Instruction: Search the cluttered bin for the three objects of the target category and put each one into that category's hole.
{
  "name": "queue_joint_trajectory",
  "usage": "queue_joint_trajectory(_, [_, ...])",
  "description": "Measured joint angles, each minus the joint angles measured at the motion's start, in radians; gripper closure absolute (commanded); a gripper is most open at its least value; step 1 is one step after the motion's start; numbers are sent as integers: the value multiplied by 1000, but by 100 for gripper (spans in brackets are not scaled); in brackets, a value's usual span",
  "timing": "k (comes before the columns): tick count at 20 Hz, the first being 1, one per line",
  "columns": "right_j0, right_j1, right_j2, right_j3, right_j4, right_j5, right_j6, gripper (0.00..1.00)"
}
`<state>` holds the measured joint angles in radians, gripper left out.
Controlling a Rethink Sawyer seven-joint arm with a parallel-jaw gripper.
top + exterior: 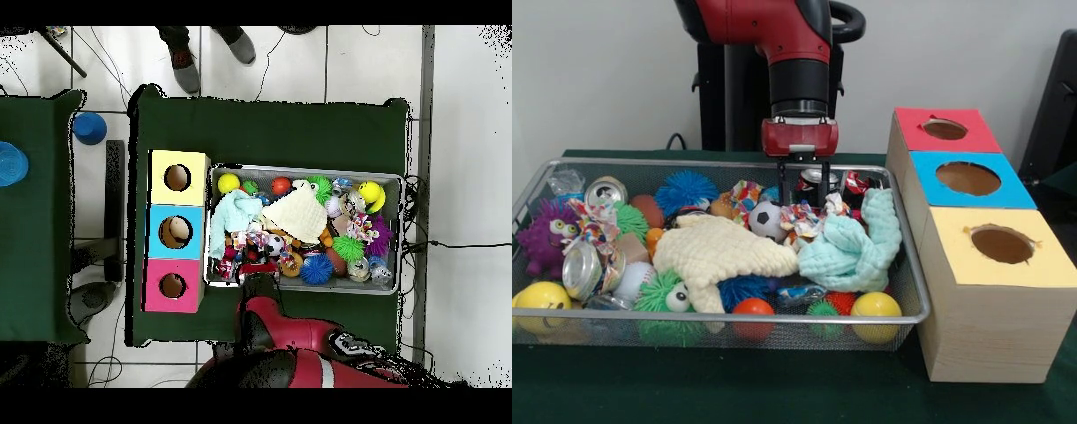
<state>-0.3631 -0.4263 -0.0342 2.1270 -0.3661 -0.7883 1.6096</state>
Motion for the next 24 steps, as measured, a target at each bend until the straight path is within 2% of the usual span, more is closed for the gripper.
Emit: queue_joint_trajectory(24, [0, 18, -8, -2, 0, -169, 0, 0])
